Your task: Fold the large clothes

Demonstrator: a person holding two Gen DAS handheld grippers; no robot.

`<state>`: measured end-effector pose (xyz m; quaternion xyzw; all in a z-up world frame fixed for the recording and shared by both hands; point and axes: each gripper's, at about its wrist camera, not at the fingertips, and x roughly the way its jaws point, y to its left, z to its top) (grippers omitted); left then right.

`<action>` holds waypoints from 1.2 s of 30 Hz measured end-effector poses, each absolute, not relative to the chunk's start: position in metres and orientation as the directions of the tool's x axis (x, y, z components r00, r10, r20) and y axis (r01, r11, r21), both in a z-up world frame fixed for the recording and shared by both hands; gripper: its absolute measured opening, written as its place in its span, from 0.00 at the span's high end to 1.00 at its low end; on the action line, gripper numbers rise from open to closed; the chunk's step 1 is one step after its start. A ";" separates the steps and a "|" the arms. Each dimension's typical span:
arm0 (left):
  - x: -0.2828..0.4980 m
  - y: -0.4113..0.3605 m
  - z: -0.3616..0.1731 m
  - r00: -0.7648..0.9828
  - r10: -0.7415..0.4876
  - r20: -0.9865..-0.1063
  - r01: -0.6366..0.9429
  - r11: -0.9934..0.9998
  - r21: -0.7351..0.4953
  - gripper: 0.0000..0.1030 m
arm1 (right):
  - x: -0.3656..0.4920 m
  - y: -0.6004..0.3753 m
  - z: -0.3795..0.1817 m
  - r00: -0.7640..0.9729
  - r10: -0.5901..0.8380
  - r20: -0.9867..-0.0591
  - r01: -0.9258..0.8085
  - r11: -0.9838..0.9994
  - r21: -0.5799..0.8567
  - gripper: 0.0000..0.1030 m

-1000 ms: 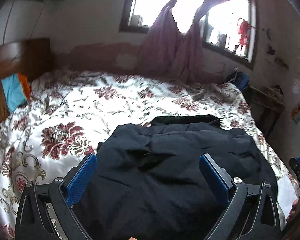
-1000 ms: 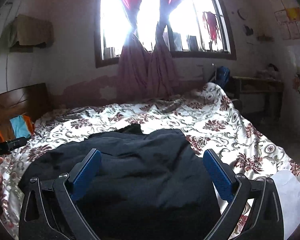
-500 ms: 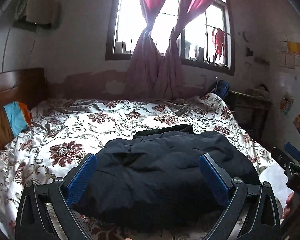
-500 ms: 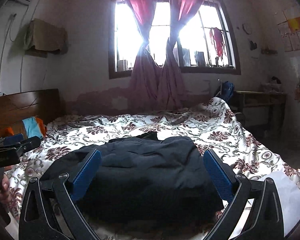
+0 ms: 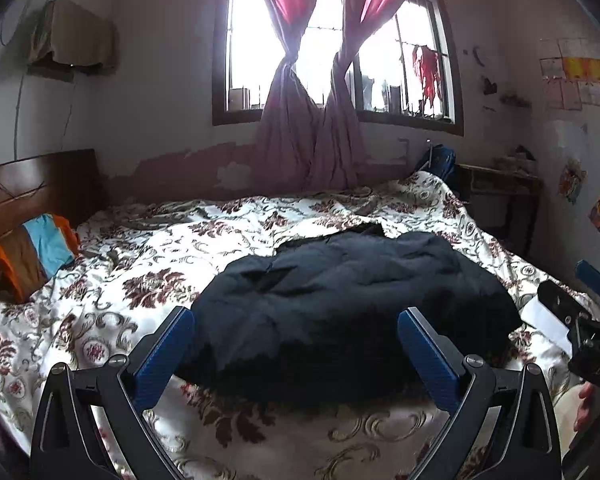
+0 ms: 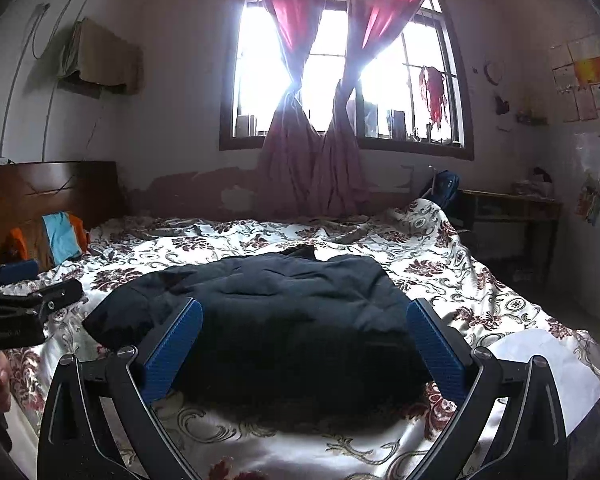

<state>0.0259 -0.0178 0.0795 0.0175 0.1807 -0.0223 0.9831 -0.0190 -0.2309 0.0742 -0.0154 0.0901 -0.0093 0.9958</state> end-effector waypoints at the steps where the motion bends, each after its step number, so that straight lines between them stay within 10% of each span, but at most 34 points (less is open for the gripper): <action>1: 0.024 -0.016 0.077 0.933 -0.035 -0.358 0.047 0.999 0.026 0.00 | -0.022 -0.230 0.072 0.984 -0.016 -0.179 0.010 0.999 -0.032 0.03; 36: -0.001 0.007 0.027 0.907 0.015 -0.422 -0.019 1.000 -0.006 0.00 | -0.026 -0.236 0.030 0.960 -0.049 -0.275 0.050 0.999 -0.003 0.02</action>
